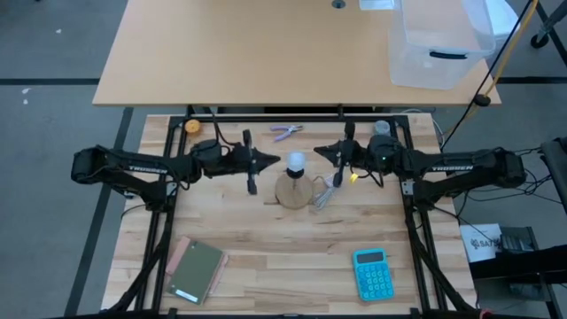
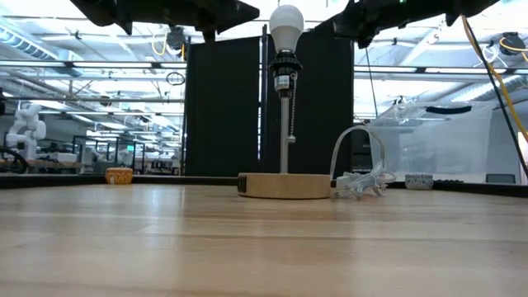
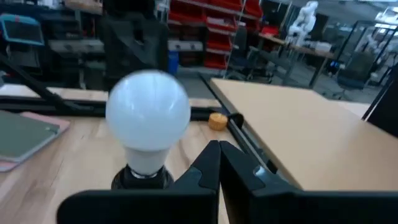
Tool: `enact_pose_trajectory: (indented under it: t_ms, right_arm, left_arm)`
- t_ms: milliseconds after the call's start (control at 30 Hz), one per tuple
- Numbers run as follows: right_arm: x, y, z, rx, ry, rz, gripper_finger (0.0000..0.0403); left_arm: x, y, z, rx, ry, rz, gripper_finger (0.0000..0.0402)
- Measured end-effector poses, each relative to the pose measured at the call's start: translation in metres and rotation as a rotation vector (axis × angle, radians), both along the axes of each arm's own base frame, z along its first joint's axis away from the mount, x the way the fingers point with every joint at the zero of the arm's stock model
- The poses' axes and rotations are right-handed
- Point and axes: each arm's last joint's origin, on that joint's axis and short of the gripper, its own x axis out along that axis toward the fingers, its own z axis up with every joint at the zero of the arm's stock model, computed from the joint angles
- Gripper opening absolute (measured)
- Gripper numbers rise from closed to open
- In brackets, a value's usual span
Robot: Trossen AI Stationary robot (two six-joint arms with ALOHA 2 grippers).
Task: Screw lightbulb
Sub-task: Insert the light bulb on the brown lamp
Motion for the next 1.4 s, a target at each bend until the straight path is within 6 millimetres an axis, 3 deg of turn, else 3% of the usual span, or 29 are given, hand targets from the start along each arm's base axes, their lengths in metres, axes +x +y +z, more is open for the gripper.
enact_pose_trajectory:
  t_ms: [300,567,900,1400]
  right_arm:
    - [0.019,0.004,-0.01,0.001,-0.025,0.027,0.0]
    - [0.02,0.005,-0.009,0.024,-0.057,0.024,0.0]
    - [0.02,0.005,-0.008,0.029,-0.071,0.023,0.0]
    - [0.021,0.01,-0.009,0.031,-0.054,0.033,0.0]
  left_arm:
    - [0.008,-0.027,-0.002,0.039,-0.03,-0.13,0.0001]
    - [0.021,-0.017,-0.017,-0.009,-0.031,-0.09,0.0]
    - [0.019,-0.003,-0.015,-0.031,-0.047,-0.041,0.0]
    - [0.019,-0.001,-0.016,-0.033,-0.04,-0.026,0.0]
